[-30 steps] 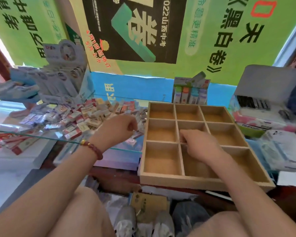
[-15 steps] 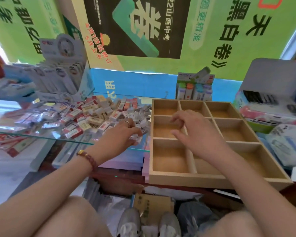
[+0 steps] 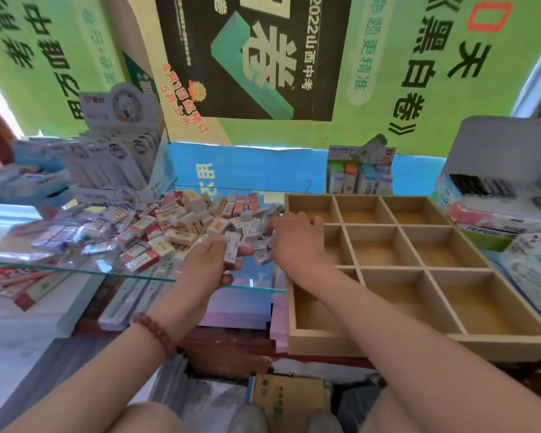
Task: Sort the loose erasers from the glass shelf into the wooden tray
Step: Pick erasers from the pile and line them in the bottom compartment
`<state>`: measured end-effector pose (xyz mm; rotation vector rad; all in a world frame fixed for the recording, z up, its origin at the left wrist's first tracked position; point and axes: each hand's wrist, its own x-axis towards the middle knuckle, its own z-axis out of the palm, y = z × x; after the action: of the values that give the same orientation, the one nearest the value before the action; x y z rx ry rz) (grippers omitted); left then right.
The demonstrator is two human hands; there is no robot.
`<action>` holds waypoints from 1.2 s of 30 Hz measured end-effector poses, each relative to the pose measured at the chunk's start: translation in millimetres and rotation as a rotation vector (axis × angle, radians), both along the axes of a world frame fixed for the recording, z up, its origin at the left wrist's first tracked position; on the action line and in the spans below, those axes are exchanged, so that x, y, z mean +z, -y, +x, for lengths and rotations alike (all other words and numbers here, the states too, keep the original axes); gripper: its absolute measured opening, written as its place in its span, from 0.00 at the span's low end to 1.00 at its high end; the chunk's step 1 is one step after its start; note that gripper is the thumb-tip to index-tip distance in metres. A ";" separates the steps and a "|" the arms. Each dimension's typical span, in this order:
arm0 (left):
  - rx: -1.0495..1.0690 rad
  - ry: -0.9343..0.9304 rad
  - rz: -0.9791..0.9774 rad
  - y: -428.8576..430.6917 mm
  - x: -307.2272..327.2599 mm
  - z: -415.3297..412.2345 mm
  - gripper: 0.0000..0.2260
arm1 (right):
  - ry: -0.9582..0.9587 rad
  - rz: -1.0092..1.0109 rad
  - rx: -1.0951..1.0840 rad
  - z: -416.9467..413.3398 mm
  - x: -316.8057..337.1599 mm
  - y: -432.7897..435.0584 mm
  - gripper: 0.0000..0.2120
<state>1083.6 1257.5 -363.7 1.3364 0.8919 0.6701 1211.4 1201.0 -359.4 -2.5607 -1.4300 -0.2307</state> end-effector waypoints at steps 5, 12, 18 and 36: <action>-0.017 0.022 -0.041 2.0 2.7 -9.4 0.14 | 0.022 0.089 0.085 6.9 7.3 -5.3 0.13; -0.075 0.234 -0.239 10.6 14.1 -12.2 0.14 | -0.644 0.358 0.330 4.2 59.7 32.3 0.07; -0.221 0.258 -0.153 33.4 25.9 2.3 0.14 | -1.075 0.441 0.334 -5.4 50.6 53.0 0.06; -0.367 0.195 0.220 47.1 26.8 9.4 0.15 | -1.043 0.501 0.417 13.8 49.8 78.3 0.12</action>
<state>1093.0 1210.4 -336.9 1.5509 0.4082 0.6087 1225.2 1122.7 -309.6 -1.4935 -1.1838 0.6330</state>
